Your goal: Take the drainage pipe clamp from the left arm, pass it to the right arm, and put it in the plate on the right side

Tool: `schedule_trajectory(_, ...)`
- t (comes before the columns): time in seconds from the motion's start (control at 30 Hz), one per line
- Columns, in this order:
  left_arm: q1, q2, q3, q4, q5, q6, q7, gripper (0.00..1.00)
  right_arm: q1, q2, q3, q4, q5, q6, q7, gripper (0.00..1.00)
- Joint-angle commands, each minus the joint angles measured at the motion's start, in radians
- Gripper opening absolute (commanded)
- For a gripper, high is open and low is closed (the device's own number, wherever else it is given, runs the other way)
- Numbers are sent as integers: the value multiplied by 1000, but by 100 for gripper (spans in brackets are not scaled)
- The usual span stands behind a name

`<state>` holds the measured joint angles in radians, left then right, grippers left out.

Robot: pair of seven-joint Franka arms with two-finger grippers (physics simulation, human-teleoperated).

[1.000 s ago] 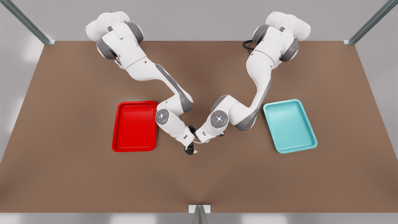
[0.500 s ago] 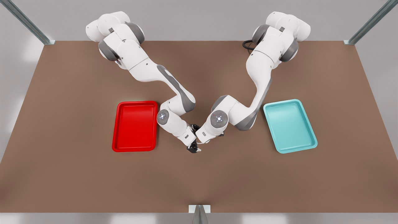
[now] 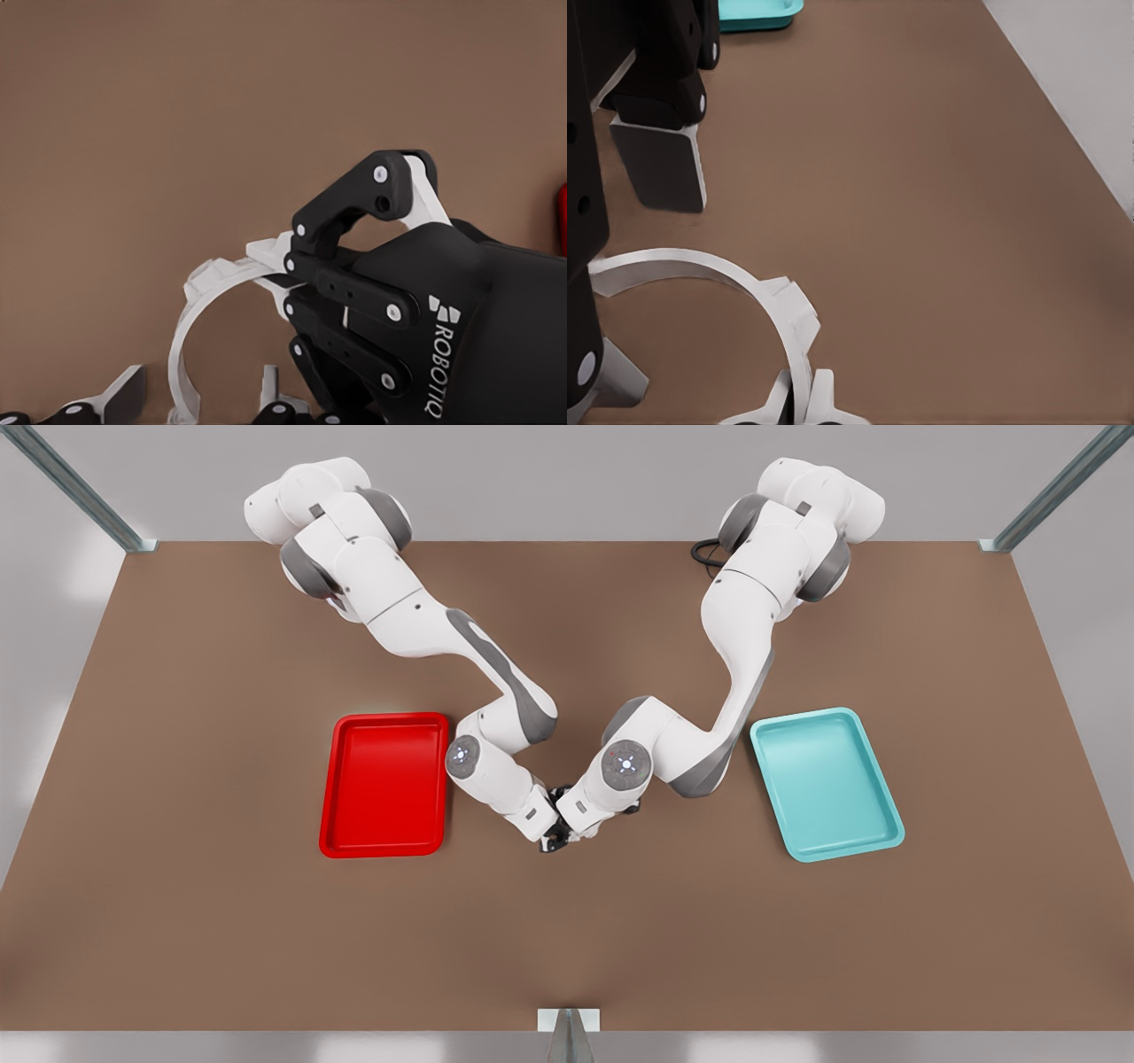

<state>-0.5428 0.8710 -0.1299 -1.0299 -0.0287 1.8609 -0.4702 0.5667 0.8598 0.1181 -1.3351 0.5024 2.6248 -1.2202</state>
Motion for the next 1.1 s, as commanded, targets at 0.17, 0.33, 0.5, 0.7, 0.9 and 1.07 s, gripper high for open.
schedule_trajectory(0.17,271,-185,1,2,30,-270,211,100,-160,-209,-37,-200,-19,-281,36,21)
schedule_trajectory(0.33,517,-357,4,2,36,-520,222,100,-182,-582,-212,-624,-307,-310,169,21)
schedule_trajectory(0.5,451,-550,61,-236,35,-456,217,100,-361,-553,-225,-703,-380,-263,96,21)
schedule_trajectory(0.7,501,-483,96,-121,-4,-502,228,100,-308,-464,-212,-746,-315,-115,120,21)
schedule_trajectory(0.9,503,-481,93,-124,-7,-514,228,100,-291,-447,-212,-739,-226,-115,122,100)
schedule_trajectory(1.07,503,-481,95,-124,-8,-514,226,100,-392,-473,-232,-423,-180,-628,316,100)
